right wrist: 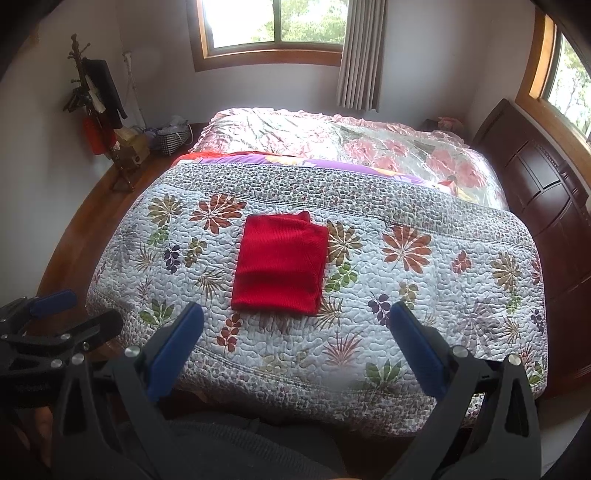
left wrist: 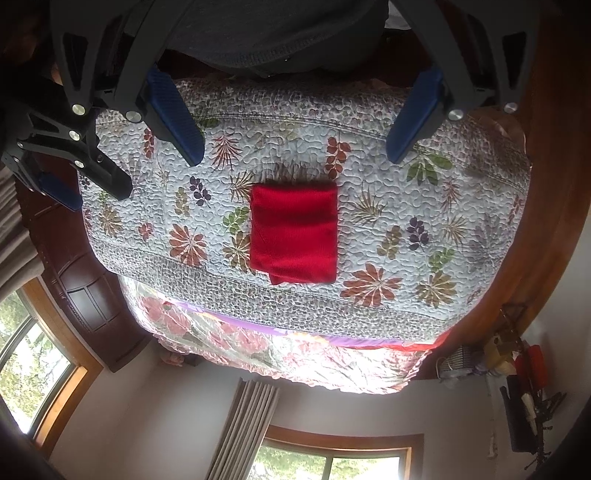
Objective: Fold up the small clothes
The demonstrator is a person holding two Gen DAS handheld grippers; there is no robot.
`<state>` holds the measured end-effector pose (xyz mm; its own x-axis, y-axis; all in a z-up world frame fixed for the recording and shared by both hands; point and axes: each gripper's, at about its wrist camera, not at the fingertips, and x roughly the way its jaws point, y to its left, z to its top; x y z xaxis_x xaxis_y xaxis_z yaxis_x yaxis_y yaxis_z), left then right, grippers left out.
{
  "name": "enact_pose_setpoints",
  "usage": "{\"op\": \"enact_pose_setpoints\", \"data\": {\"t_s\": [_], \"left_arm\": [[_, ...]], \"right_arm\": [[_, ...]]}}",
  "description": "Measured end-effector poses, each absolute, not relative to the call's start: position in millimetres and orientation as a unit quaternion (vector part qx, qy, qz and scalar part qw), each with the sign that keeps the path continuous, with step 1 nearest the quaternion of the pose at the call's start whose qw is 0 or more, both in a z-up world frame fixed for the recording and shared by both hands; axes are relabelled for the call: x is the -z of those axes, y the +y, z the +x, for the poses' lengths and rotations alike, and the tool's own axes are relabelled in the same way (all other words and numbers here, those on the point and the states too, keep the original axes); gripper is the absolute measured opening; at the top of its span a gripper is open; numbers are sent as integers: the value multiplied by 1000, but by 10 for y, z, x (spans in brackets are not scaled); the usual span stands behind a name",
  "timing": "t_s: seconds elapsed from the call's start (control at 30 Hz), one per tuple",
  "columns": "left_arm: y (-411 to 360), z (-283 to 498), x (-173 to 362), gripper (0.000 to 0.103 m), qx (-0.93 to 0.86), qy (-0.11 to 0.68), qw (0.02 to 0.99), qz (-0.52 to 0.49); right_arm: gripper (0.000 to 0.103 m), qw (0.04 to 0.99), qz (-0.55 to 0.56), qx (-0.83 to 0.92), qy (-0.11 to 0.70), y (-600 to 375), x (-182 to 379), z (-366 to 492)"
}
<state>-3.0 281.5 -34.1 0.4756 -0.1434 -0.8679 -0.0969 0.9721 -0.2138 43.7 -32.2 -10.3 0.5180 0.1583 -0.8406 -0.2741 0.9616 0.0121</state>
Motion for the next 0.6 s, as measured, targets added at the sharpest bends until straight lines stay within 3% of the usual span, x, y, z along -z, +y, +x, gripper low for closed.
{"op": "enact_pose_setpoints", "data": {"t_s": [0.6], "left_arm": [[2819, 54, 304, 99, 1, 508, 855, -102]], "right_arm": [[100, 868, -59, -123, 477, -294, 130, 508]]}}
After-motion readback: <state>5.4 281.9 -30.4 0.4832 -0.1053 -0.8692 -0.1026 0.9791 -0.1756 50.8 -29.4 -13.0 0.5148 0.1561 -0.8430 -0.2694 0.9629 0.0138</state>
